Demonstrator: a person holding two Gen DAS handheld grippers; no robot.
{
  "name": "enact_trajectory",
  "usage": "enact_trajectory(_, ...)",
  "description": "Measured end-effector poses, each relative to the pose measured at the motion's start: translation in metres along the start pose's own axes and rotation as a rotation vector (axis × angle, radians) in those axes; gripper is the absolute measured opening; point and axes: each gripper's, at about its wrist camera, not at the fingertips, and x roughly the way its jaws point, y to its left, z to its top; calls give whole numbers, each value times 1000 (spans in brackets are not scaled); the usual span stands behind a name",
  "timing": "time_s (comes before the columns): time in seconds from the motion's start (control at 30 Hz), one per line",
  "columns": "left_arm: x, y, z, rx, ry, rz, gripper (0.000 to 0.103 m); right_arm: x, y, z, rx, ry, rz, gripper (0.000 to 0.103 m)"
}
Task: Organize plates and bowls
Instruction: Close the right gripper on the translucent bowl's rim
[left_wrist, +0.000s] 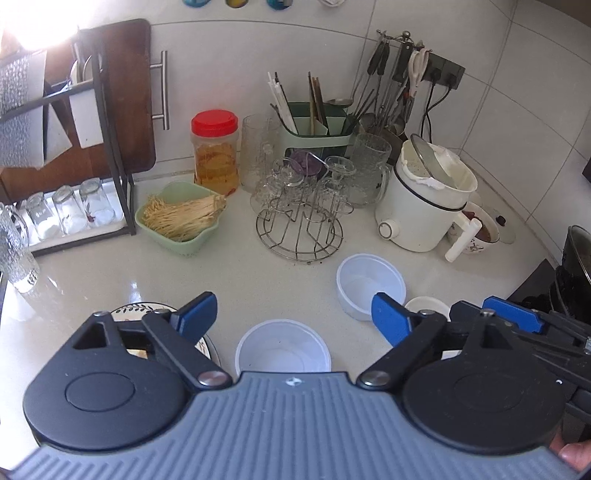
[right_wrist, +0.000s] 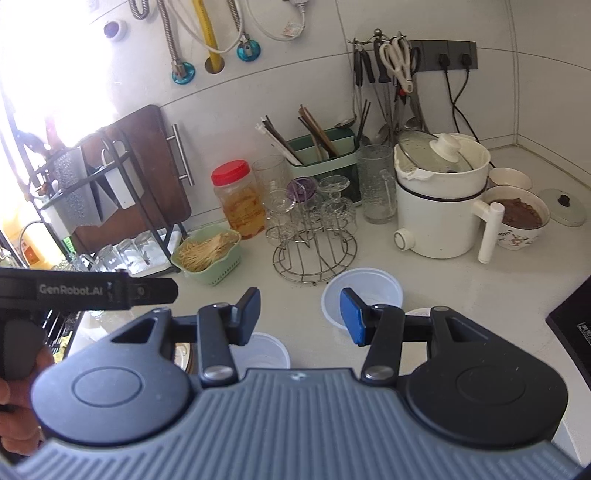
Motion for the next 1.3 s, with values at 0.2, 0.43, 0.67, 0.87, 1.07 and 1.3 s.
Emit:
enact_trajectory(0.2,-7,-16,12,24,-5,-8,96,-8,-13,1,9,9,-15,51)
enact_trajectory(0.43,-18,-23,54,30,-8,48,101,9,-29,7,13,45,-20,51)
enact_trajectory(0.67,-3,-26,104,-32,171,22,103,42,-42,23,-12,91,6,51)
enact_trajectory(0.87,31,-46,126,-33,289,9,103,84,-60,33,-11,116,3,51)
enact_trajectory(1.07,66,-73,130,2,388,-15,103,126,-85,31,29,130,-13,51)
enact_trajectory(1.3,112,-90,120,62,498,13,103,156,-114,19,79,150,-61,51)
